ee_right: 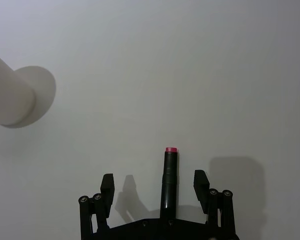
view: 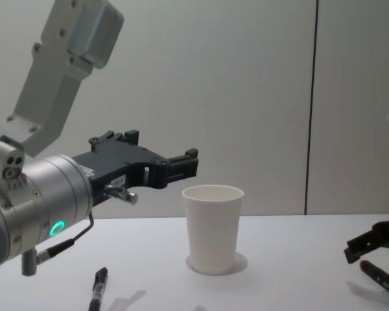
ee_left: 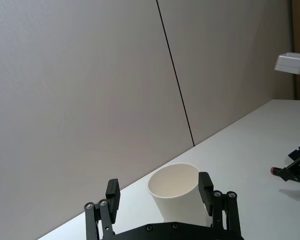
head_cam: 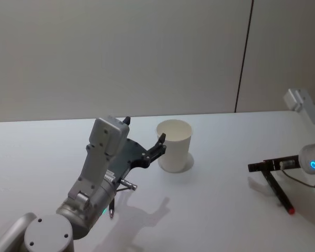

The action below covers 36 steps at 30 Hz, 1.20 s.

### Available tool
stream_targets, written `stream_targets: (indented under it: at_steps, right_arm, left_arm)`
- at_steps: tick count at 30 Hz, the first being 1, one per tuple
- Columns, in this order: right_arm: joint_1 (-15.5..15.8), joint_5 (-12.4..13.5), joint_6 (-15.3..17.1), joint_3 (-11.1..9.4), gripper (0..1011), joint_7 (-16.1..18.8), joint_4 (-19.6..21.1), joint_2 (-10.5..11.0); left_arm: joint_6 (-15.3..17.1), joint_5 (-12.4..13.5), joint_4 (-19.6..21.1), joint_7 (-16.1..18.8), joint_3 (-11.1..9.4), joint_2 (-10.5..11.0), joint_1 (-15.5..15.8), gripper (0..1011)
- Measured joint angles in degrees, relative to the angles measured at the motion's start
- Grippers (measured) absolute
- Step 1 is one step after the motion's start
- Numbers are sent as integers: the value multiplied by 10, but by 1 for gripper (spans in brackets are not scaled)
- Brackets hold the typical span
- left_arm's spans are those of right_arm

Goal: Place the pen into the pen holder.

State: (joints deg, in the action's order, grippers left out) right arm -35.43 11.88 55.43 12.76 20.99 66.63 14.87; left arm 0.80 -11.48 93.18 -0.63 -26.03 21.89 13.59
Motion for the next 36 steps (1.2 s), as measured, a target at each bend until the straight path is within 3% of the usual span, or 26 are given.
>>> stream_targets:
  at_steps: [10,13,20,23,26,36]
  right_arm:
    - [-26,-26,-11,13,999,23,-46,-8]
    - [-30,-31,-14,15,953,30,-53,-9]
    - [-39,-48,-18,22,794,45,-67,-11]
    - [-43,-58,-19,25,661,53,-74,-11]
    - [-45,-63,-19,26,600,57,-79,-11]
    - [-52,-85,-20,30,253,70,-102,-8]
  left_arm:
    - [0,0,0,0,0,0,0,1000]
    - [0,0,0,0,0,0,0,1000]
    - [0,0,0,0,0,0,0,1000]
    - [0,0,0,0,0,0,0,1000]
    - [0,0,0,0,0,0,0,1000]
    - [0,0,0,0,0,0,0,1000]
